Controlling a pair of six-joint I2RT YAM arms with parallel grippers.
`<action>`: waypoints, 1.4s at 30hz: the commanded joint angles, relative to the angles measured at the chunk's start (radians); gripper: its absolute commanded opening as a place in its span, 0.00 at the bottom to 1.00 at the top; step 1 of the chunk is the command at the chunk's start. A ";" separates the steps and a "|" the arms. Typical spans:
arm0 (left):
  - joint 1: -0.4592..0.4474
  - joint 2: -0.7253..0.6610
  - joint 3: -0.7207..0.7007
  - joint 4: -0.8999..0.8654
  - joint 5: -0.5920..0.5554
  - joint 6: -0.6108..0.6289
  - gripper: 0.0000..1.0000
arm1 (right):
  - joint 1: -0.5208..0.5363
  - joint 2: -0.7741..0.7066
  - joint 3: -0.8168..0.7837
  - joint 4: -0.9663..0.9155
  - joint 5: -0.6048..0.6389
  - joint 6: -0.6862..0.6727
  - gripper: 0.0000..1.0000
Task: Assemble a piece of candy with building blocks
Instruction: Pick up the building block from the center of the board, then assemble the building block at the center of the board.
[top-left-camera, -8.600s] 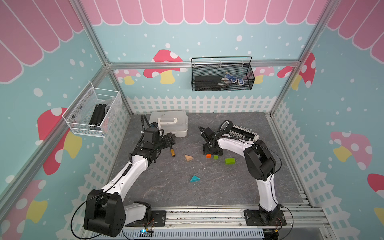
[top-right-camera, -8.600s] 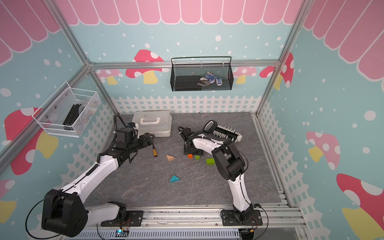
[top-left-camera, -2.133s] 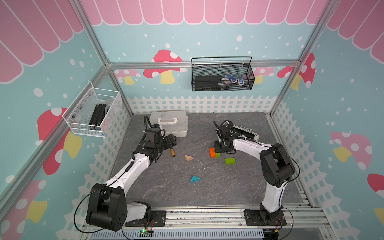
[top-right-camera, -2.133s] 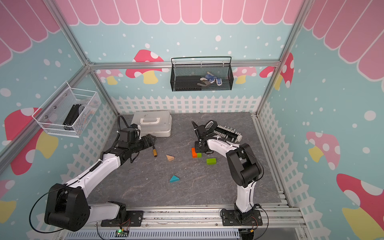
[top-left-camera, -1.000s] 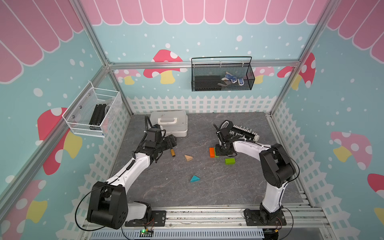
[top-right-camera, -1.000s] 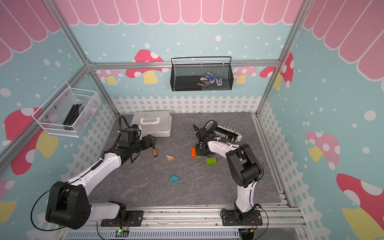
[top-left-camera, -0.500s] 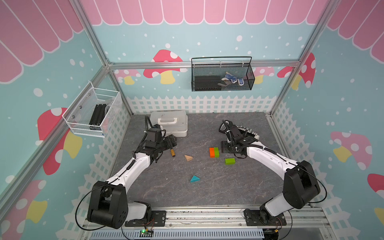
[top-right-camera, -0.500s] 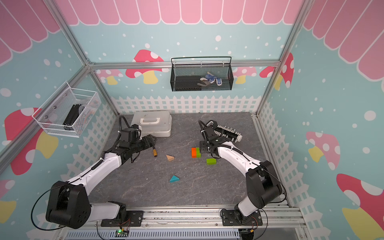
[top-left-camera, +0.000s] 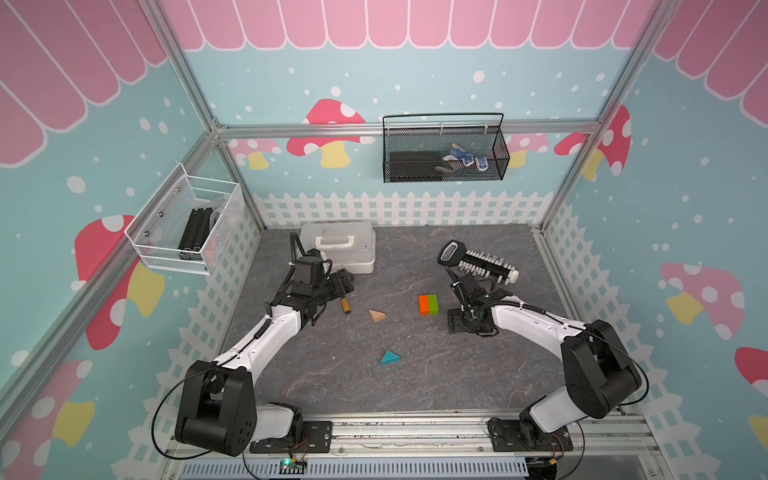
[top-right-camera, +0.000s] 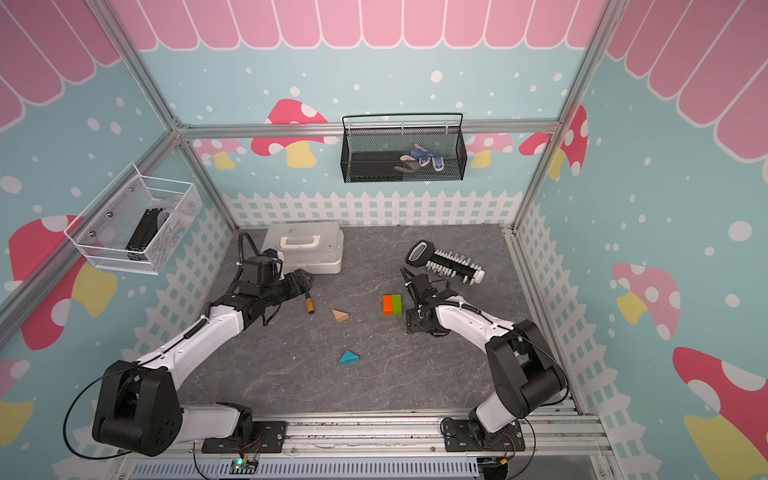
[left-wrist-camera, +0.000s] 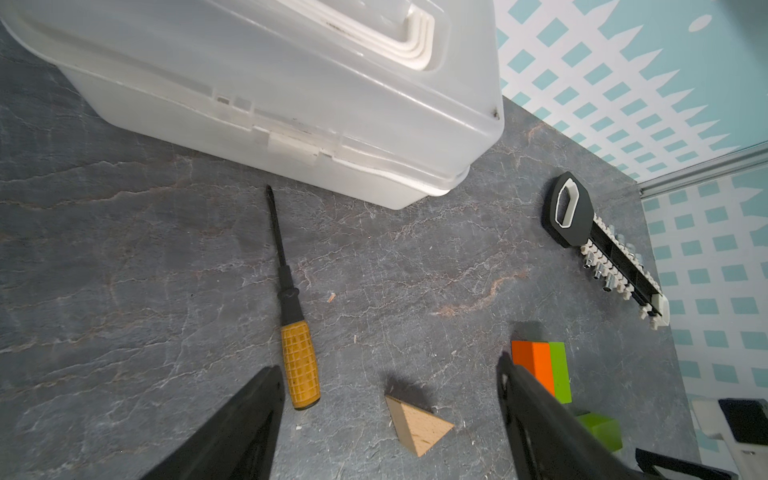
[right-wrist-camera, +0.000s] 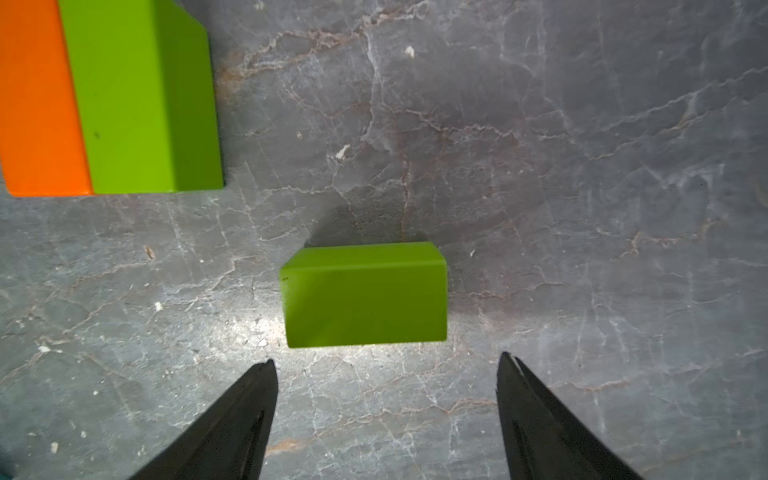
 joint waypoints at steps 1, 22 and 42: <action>0.005 0.011 -0.008 0.021 0.013 -0.008 0.84 | -0.001 0.043 0.035 0.004 0.013 -0.010 0.82; 0.005 0.015 0.000 0.012 0.006 -0.002 0.84 | 0.099 0.085 0.116 0.015 0.028 0.047 0.51; 0.005 -0.004 0.007 -0.010 -0.001 0.012 0.84 | 0.211 0.234 0.271 -0.044 0.033 0.163 0.52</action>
